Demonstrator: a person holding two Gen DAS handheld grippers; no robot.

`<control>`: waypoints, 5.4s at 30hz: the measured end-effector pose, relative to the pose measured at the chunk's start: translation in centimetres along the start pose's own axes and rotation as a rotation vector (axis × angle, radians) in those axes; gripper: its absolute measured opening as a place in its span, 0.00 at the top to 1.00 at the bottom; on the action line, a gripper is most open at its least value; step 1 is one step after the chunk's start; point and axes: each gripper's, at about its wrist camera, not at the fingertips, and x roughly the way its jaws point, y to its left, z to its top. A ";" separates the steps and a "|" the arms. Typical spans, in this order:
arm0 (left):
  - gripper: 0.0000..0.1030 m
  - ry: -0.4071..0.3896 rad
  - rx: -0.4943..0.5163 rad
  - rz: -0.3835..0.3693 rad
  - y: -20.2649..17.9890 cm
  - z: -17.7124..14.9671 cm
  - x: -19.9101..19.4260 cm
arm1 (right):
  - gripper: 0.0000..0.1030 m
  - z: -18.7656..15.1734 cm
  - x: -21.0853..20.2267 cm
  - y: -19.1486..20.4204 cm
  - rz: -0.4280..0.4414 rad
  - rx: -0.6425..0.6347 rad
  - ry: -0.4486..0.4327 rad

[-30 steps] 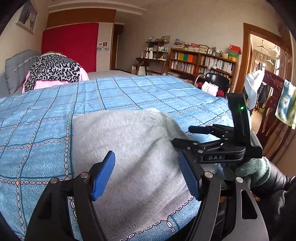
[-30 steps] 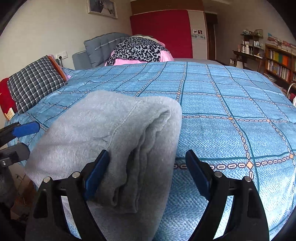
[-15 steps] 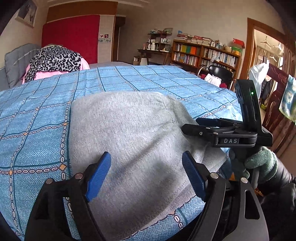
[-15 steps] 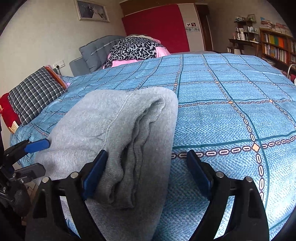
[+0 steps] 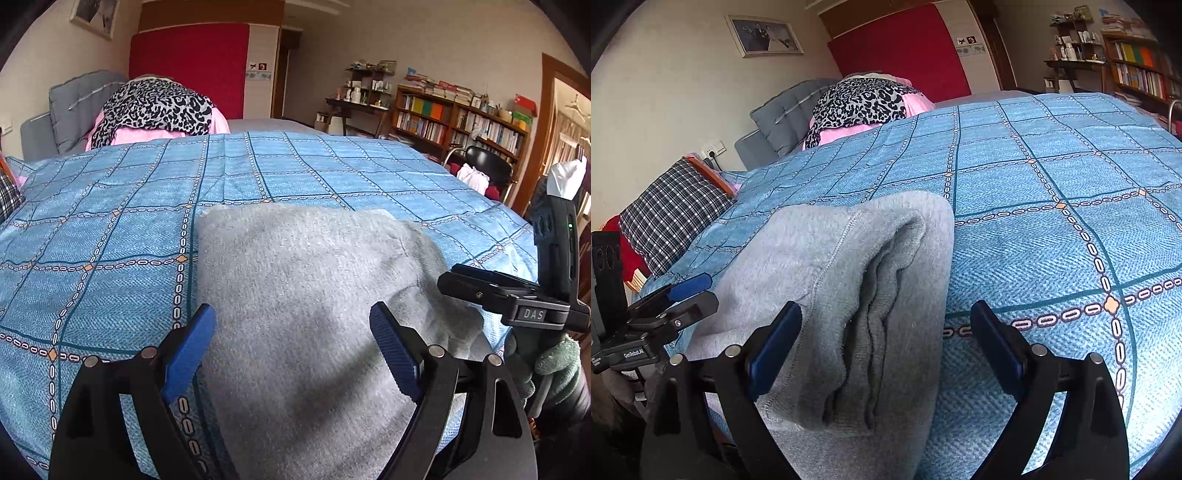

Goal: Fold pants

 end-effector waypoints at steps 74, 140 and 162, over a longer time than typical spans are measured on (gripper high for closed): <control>0.11 0.274 -0.220 -0.268 6.8 1.9 6.4 | 0.16 2.6 0.5 -0.7 0.013 -0.013 0.094; 0.11 0.177 0.182 -0.053 -2.9 -4.2 0.0 | 0.52 -7.2 -2.4 5.0 -0.075 -0.469 -0.054; 0.11 0.202 -0.124 -0.112 4.3 0.9 3.4 | 0.21 -0.5 -2.3 -2.1 0.111 0.056 -0.069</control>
